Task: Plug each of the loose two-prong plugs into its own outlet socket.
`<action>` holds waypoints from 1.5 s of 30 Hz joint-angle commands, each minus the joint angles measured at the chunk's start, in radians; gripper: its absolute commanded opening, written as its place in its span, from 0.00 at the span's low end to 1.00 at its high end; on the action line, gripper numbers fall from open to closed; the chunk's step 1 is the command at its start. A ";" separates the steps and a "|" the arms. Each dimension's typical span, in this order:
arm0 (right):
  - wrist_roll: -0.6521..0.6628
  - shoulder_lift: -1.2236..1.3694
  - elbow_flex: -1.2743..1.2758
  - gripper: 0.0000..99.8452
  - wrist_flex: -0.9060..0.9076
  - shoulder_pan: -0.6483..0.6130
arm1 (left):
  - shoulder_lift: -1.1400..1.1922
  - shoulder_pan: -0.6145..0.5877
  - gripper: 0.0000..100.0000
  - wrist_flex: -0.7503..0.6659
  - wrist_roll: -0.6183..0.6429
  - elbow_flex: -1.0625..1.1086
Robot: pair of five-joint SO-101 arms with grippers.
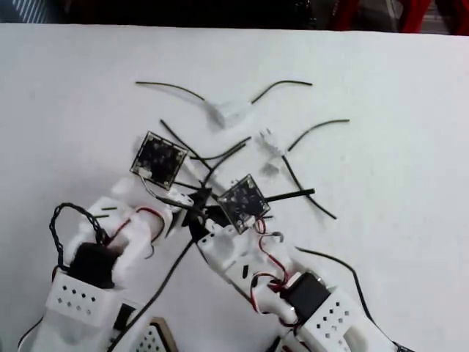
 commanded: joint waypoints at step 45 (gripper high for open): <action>-0.158 -0.025 -0.023 0.02 -0.254 0.806 | 0.929 0.064 0.40 0.245 0.400 -0.459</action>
